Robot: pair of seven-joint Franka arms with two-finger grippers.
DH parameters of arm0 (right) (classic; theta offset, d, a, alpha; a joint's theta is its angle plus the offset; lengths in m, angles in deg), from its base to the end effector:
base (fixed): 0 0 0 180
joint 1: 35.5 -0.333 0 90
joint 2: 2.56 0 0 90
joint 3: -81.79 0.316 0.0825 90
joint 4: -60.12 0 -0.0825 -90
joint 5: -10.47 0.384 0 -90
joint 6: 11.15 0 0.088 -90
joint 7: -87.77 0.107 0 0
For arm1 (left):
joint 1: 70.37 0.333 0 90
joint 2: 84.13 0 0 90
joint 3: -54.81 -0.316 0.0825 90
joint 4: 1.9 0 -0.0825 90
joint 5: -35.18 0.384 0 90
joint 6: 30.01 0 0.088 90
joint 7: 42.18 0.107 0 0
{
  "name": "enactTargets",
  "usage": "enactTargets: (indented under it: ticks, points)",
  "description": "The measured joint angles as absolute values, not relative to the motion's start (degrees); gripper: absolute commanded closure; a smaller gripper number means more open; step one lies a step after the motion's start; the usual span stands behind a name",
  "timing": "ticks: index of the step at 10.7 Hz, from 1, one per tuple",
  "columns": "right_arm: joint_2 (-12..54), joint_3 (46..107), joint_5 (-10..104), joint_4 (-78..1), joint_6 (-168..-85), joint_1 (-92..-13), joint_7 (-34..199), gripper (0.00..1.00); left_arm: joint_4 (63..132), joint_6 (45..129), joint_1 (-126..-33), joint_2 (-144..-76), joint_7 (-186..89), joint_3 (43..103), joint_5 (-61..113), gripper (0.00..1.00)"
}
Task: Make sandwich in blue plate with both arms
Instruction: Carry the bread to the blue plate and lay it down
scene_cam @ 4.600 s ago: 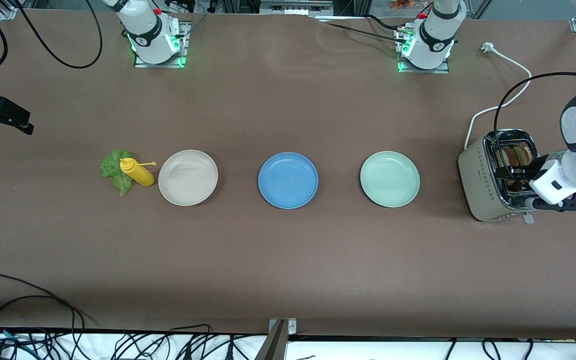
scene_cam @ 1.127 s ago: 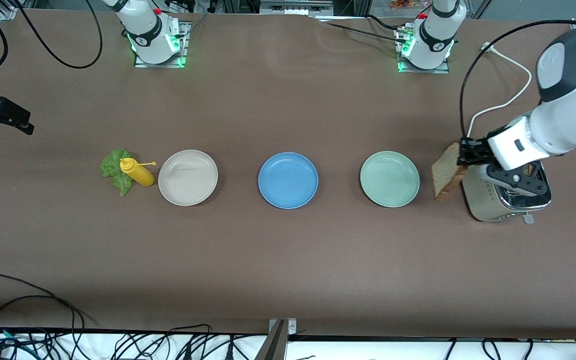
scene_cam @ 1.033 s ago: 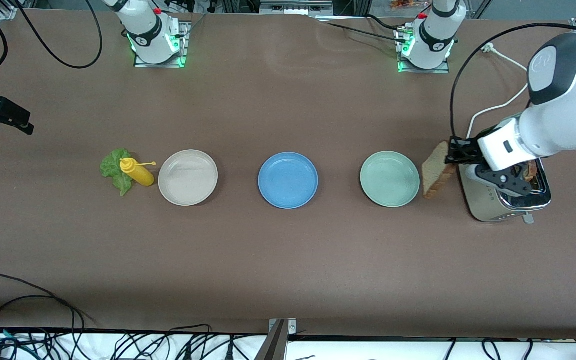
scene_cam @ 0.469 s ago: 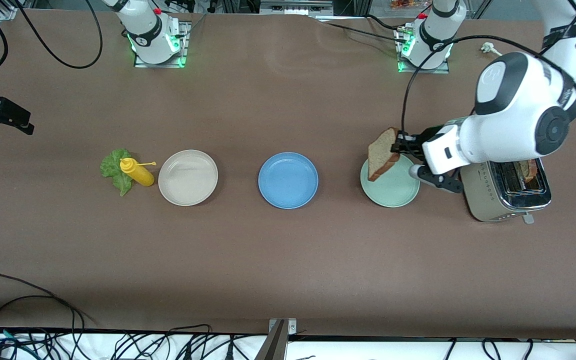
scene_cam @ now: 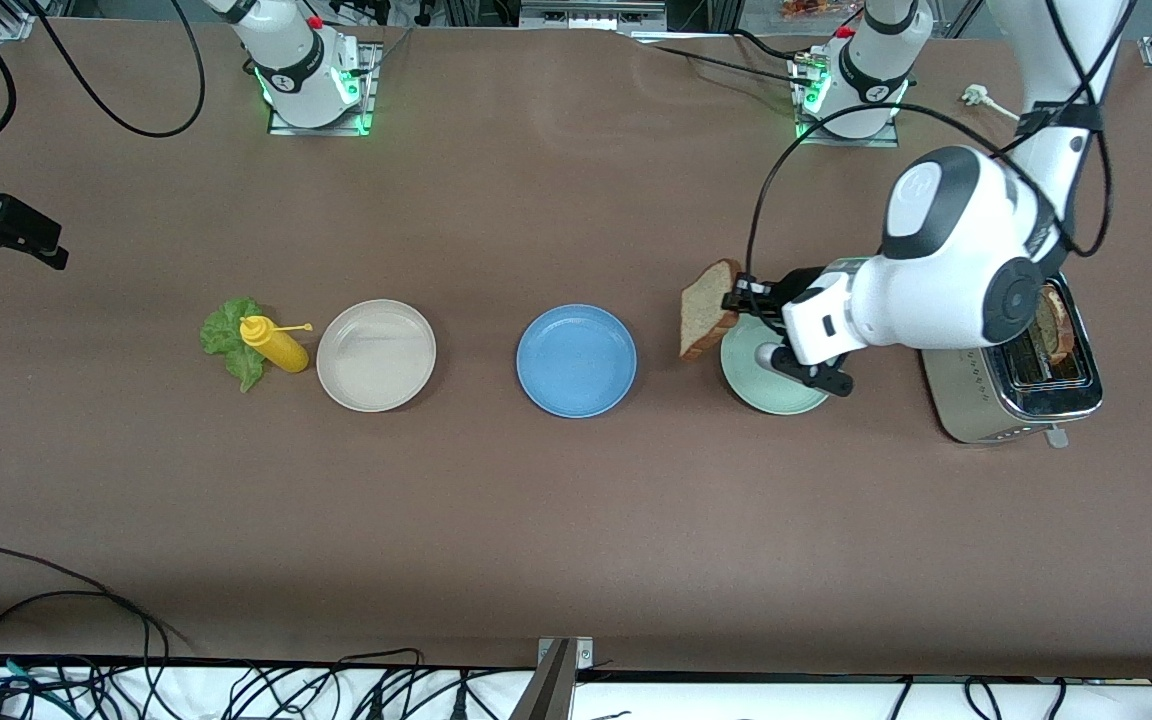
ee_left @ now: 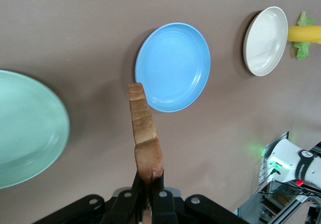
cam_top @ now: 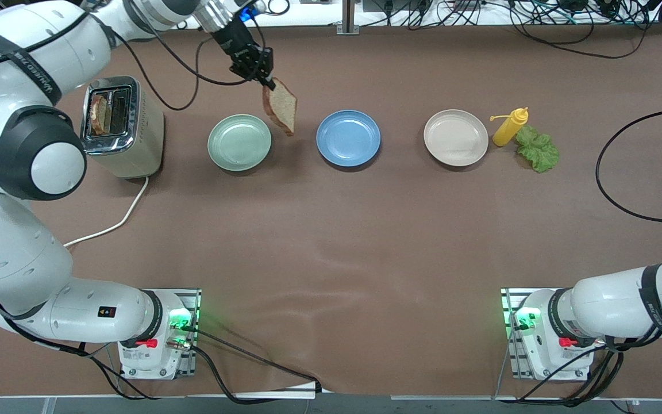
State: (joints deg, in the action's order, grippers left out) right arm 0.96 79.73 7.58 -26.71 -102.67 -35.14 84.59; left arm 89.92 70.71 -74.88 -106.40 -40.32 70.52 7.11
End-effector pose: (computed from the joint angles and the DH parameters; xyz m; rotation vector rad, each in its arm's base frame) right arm 0.5757 -0.0289 0.6185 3.0878 0.0219 0.0276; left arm 0.5979 -0.2431 0.4102 2.5636 -0.2941 -0.4087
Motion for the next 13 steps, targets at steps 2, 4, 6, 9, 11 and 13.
enactTargets:
  ticks: [2,4,6,9,11,13]
  points:
    - [1.0,79.7,7.6,-26.7,-102.7,-35.1,84.6,0.0,89.0,73.2,-75.0,-109.1,-42.5,73.5,6.7,1.0]
    - [1.0,79.7,7.6,-26.7,-102.7,-35.1,84.6,0.0,88.0,75.1,-75.0,-111.5,-44.1,75.6,6.6,1.0]
    - [1.0,79.7,7.6,-26.7,-102.7,-35.1,84.6,0.0,87.8,78.7,-75.2,-113.8,-45.0,76.7,4.2,1.0]
    - [1.0,79.7,7.6,-26.7,-102.6,-35.1,84.6,0.0,87.4,85.4,-77.1,-118.4,-45.3,77.4,1.0,1.0]
    - [1.0,79.7,7.6,-26.7,-102.6,-35.1,84.6,0.0,86.4,88.4,-79.1,-120.7,-45.5,77.5,-0.8,1.0]
    - [1.0,79.7,7.6,-26.7,-102.6,-35.1,84.6,0.0,85.8,92.0,-80.2,-122.7,-45.6,78.7,-2.5,1.0]
